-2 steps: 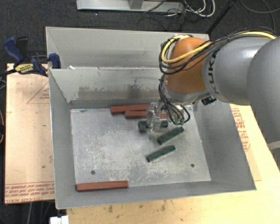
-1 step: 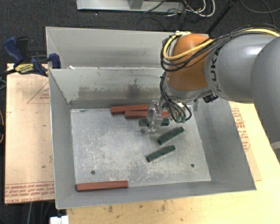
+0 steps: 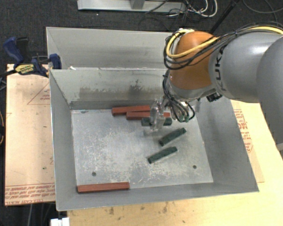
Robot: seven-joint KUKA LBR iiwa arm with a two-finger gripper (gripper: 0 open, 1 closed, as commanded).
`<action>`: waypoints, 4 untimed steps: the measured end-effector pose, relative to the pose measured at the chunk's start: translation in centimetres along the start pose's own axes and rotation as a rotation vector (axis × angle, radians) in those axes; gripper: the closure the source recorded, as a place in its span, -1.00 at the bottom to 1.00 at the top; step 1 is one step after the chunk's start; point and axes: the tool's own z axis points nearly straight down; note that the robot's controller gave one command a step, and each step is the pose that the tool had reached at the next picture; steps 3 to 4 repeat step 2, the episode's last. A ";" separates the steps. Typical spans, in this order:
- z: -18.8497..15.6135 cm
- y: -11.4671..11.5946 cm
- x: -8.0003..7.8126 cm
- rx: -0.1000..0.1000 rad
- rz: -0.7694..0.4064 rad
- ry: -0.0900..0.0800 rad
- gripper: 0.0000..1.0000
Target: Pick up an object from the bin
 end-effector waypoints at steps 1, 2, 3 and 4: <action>-1.2 0.0 0.1 0.000 0.000 0.004 1.00; -2.9 0.0 0.0 0.000 0.000 0.001 1.00; -2.9 0.0 0.0 0.000 0.000 0.001 1.00; -2.9 0.0 0.0 0.000 0.000 0.001 1.00</action>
Offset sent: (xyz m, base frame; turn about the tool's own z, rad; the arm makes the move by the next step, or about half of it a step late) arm 0.0001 0.0002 0.0334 0.0000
